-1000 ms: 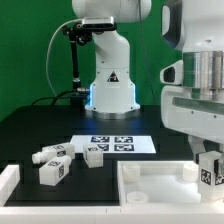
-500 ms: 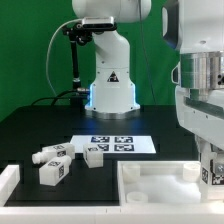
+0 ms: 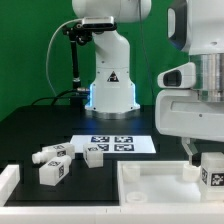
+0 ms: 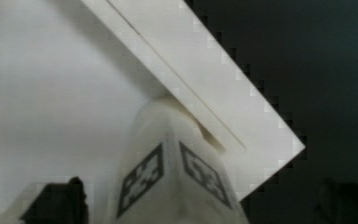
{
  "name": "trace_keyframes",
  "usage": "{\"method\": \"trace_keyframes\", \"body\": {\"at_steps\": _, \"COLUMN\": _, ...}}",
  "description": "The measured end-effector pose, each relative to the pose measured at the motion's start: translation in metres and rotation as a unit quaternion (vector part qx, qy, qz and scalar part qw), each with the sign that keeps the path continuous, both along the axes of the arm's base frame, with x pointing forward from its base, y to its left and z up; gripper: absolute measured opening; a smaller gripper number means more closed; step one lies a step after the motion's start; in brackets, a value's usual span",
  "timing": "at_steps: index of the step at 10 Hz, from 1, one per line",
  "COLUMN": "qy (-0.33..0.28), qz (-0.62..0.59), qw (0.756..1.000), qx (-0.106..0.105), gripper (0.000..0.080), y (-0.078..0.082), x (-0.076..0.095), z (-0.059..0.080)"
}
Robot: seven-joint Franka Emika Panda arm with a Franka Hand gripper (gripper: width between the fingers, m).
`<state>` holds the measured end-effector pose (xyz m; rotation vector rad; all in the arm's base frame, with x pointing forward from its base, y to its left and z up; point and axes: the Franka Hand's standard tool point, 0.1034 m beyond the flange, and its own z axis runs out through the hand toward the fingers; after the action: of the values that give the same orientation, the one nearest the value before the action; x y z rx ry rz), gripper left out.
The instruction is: Assemble one leg
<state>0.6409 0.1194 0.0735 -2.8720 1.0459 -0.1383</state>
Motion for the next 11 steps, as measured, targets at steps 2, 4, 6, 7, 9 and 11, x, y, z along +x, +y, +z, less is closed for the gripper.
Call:
{"method": "trace_keyframes", "body": {"at_steps": 2, "qy": -0.003, "qz": 0.068, "qw": 0.998, "qx": -0.008, "gripper": 0.0648, "y": -0.0015, "x": 0.0003, "z": 0.0000}}
{"method": "trace_keyframes", "body": {"at_steps": 4, "qy": -0.006, "qz": 0.204, "qw": 0.978, "qx": -0.038, "gripper": 0.0649, "y": -0.0027, "x": 0.0001, "z": -0.0005}}
{"method": "trace_keyframes", "body": {"at_steps": 6, "qy": -0.008, "qz": 0.271, "qw": 0.961, "qx": -0.048, "gripper": 0.0649, "y": -0.0076, "x": 0.0006, "z": -0.0017}}
{"method": "trace_keyframes", "body": {"at_steps": 7, "qy": -0.007, "qz": 0.264, "qw": 0.963, "qx": -0.047, "gripper": 0.0546, "y": -0.0074, "x": 0.0006, "z": -0.0018}}
{"method": "trace_keyframes", "body": {"at_steps": 9, "qy": -0.006, "qz": 0.235, "qw": 0.971, "qx": -0.044, "gripper": 0.0410, "y": -0.0075, "x": 0.0006, "z": -0.0018}}
{"method": "trace_keyframes", "body": {"at_steps": 11, "qy": -0.004, "qz": 0.169, "qw": 0.985, "qx": -0.036, "gripper": 0.0284, "y": -0.0077, "x": 0.0005, "z": -0.0019}}
